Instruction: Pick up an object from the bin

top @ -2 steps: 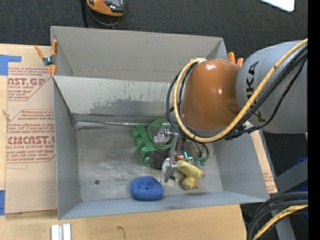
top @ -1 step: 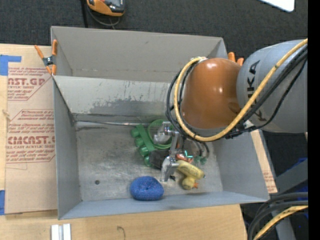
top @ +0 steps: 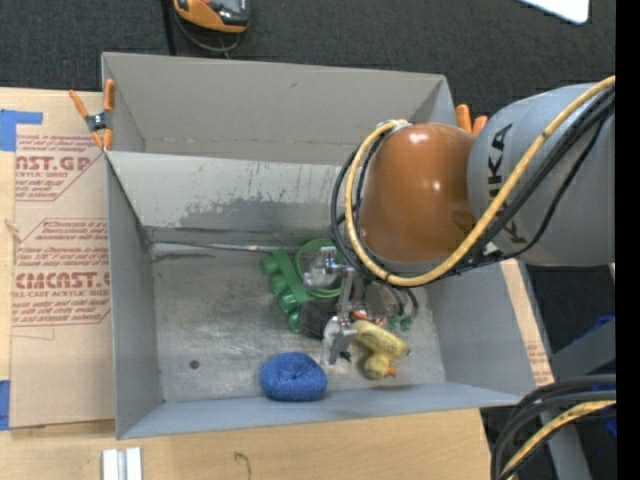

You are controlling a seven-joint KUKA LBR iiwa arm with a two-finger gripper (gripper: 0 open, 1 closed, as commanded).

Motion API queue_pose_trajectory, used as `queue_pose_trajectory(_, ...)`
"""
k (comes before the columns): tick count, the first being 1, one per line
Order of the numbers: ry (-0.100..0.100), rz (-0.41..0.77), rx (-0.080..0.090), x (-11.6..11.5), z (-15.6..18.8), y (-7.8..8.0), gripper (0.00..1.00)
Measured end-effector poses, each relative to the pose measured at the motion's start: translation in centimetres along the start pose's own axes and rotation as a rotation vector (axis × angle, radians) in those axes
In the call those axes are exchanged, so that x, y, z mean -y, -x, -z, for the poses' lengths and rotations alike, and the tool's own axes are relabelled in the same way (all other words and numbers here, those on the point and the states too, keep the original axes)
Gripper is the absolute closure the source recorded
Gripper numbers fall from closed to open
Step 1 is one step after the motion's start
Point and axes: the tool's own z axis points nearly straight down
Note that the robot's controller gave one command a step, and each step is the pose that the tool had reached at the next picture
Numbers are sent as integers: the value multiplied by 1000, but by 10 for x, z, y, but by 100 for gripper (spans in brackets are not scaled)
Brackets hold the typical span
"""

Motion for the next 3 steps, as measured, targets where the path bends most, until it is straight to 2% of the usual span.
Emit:
queue_pose_trajectory(1, 0, 265, -11, 13, -116, -6, 100)
queue_pose_trajectory(2, 0, 265, -11, 14, -116, -5, 100)
queue_pose_trajectory(3, 2, 406, -2, 11, 28, 9, 100)
